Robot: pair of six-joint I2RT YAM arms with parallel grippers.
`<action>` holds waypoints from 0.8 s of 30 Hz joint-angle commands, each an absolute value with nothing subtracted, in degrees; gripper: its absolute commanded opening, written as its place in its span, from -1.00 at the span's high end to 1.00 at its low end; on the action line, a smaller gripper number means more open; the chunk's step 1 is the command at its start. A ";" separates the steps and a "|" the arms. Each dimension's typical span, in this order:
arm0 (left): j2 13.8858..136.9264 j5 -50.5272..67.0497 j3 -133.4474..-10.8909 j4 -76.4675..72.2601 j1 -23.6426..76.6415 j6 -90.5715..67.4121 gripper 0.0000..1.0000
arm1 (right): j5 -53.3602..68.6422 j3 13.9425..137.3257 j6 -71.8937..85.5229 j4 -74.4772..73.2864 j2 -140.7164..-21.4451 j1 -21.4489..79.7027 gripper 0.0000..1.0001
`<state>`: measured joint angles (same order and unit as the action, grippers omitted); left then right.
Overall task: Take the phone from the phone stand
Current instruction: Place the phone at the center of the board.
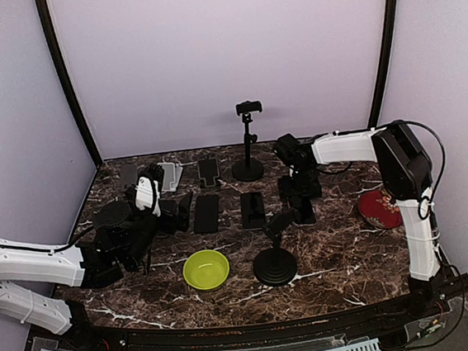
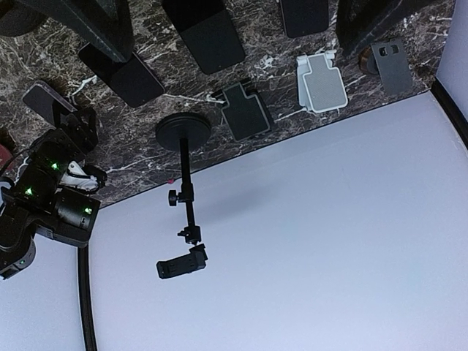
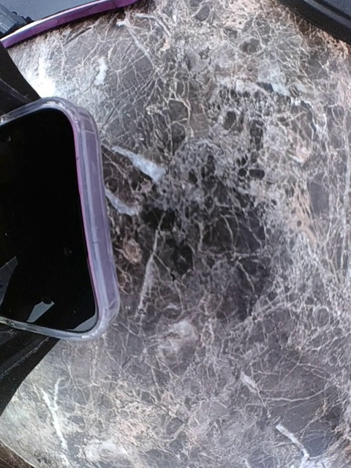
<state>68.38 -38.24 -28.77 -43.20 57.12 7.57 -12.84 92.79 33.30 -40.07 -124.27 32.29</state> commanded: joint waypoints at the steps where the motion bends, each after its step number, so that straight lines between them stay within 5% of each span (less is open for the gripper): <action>1: 66.93 -38.66 -27.76 -45.01 56.87 8.41 -0.98 | -16.17 92.30 31.98 -41.63 -126.98 31.49 0.05; 14: 67.19 -38.83 -27.69 -45.44 56.87 8.77 -0.98 | -17.19 95.18 30.26 -43.95 -128.24 30.39 0.04; 24: 67.45 -38.51 -27.72 -45.63 56.87 8.88 -0.98 | -14.18 91.26 31.43 -40.60 -126.48 30.48 -0.25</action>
